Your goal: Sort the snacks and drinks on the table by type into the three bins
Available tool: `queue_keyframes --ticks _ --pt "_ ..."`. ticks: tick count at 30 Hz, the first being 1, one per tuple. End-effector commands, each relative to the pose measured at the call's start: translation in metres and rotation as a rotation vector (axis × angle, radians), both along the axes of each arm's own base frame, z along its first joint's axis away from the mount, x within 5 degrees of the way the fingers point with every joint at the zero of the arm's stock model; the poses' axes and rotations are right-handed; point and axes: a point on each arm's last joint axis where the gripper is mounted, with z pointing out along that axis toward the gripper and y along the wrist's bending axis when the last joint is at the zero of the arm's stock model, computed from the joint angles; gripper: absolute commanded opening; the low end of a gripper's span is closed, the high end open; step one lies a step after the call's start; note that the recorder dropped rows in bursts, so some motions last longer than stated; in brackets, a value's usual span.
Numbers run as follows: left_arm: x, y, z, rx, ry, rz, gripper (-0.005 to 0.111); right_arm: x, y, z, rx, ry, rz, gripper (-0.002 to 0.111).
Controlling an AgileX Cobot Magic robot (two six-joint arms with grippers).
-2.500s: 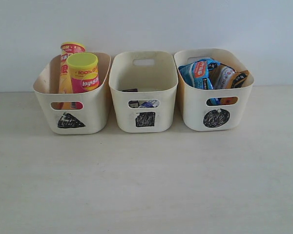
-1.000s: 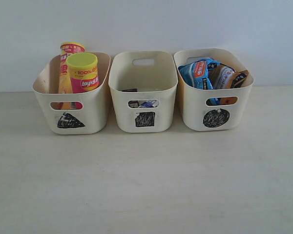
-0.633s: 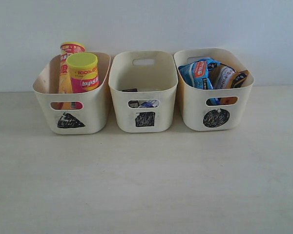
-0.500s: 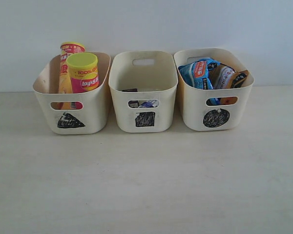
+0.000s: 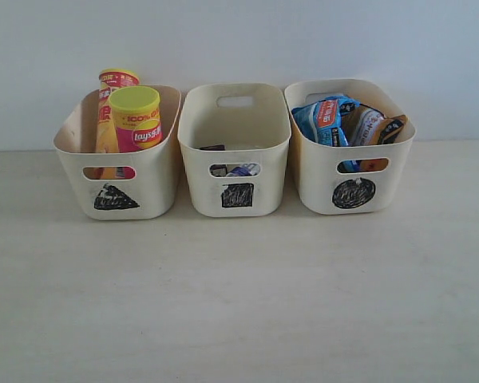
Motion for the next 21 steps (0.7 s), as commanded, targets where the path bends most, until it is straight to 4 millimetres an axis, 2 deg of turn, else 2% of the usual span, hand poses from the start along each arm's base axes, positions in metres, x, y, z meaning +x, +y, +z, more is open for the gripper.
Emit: queue_keyframes --ticks 1,13,21 --pt "0.0001 0.0003 -0.0007 0.009 -0.007 0.004 0.004 -0.0003 -0.0002 0.0006 0.000 -0.008 -0.003 0.000" --pt "0.0001 0.0003 -0.0007 0.009 -0.007 0.004 0.004 -0.0005 -0.0001 -0.0003 0.153 0.001 -0.041 0.000" --pt "0.0001 0.0003 -0.0007 0.009 -0.007 0.004 0.004 -0.0006 0.0015 -0.0003 0.156 0.003 -0.011 0.000"
